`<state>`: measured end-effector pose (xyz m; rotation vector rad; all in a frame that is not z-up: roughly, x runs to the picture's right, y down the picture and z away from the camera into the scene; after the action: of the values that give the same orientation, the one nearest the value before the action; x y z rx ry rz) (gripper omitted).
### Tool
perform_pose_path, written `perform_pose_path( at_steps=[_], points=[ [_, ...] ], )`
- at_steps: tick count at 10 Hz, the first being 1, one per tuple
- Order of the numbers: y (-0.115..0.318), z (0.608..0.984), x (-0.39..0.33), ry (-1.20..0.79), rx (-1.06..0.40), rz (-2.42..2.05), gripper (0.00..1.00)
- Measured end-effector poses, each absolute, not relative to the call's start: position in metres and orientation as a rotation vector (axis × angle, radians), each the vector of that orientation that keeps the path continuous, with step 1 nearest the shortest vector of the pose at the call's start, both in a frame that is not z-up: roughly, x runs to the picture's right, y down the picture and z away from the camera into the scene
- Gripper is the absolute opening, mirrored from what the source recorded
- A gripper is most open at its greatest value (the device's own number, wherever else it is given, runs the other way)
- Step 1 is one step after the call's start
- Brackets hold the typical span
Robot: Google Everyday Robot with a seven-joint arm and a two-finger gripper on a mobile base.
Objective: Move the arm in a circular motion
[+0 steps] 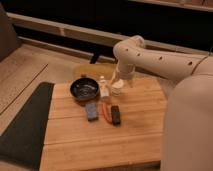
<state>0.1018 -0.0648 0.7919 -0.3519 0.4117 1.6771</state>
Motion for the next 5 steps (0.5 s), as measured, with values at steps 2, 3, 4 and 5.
perform_pose_path(
  at_steps=[2,3,4,5],
  points=[
    [-0.090,0.805,0.068,0.368,-0.357,1.581,0.65],
    [-0.094,0.810,0.048,0.349,-0.373,1.539,0.65],
    [-0.092,0.816,0.021,0.327,-0.402,1.487,0.65],
    [-0.083,0.818,-0.016,0.303,-0.451,1.418,0.65]
  ],
)
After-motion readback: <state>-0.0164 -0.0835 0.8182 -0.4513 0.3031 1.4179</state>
